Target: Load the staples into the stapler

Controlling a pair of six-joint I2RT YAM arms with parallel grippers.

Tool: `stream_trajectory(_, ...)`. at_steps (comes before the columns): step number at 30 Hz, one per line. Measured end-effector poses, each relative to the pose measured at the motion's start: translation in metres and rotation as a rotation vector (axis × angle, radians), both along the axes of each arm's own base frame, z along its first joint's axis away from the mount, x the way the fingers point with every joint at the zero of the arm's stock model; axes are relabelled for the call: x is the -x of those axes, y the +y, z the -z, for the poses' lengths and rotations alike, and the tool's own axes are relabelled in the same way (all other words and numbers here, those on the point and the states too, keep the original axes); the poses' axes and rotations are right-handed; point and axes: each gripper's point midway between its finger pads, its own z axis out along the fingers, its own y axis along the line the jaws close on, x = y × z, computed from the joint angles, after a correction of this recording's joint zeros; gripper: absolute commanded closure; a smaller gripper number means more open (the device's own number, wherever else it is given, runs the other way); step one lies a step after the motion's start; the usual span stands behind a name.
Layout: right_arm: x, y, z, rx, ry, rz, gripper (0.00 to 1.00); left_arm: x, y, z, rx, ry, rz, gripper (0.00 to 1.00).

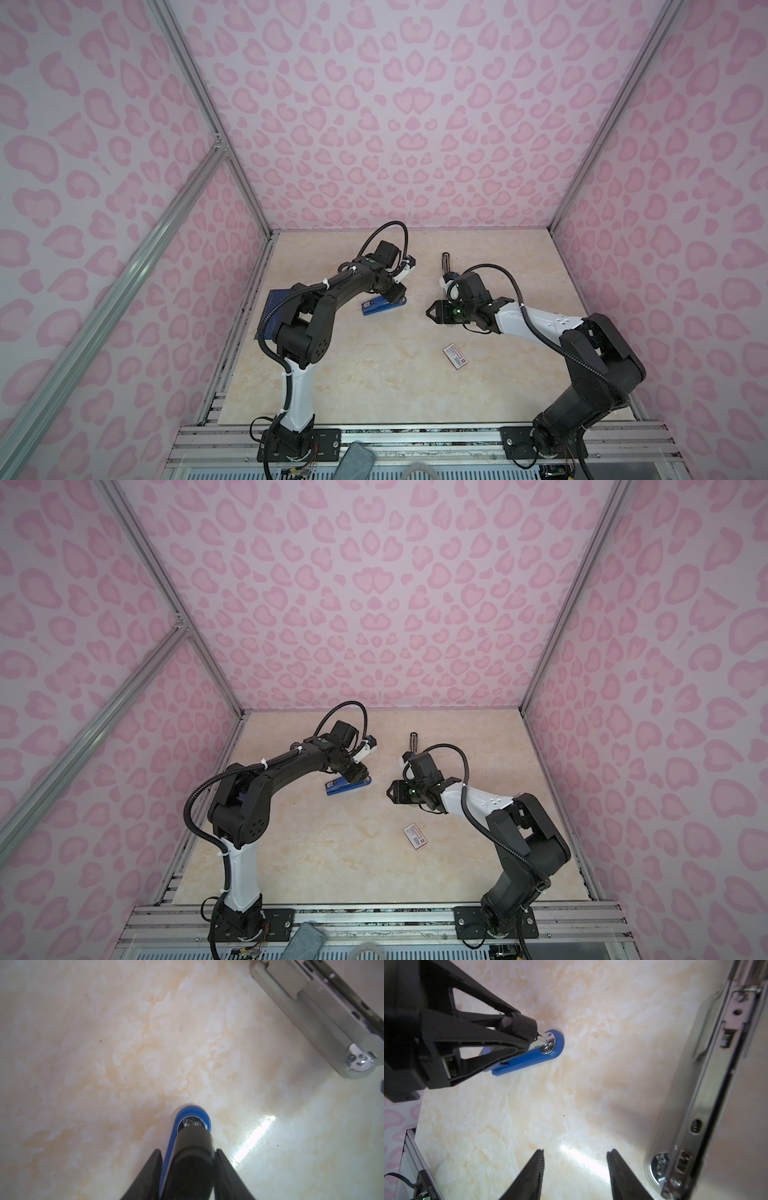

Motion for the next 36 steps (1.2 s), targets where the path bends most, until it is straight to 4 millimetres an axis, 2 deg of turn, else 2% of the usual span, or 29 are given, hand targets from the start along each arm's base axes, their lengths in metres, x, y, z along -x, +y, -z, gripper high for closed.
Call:
stream_trajectory(3, -0.006, 0.005, 0.005, -0.002, 0.010, -0.003, 0.50, 0.003, -0.004, 0.001, 0.001, 0.006, 0.002, 0.70)
stream_trajectory(12, -0.038, 0.021, 0.016, -0.068, 0.053, 0.028, 0.60, 0.005, -0.007, 0.007, -0.006, -0.002, -0.016, 0.96)
stream_trajectory(19, -0.060, 0.036, 0.023, -0.170, 0.095, 0.057, 0.61, 0.018, 0.002, -0.009, 0.033, -0.002, -0.097, 0.96)
stream_trajectory(25, -0.070, 0.054, 0.030, -0.264, 0.142, 0.060, 0.61, 0.021, 0.003, -0.039, 0.122, -0.068, -0.147, 0.96)
stream_trajectory(30, -0.074, 0.065, 0.026, -0.360, 0.151, 0.066, 0.61, 0.026, 0.006, -0.042, 0.138, -0.068, -0.168, 0.97)
stream_trajectory(36, -0.077, 0.061, 0.020, -0.462, 0.158, 0.109, 0.61, 0.026, 0.006, -0.043, 0.150, -0.079, -0.174, 0.96)
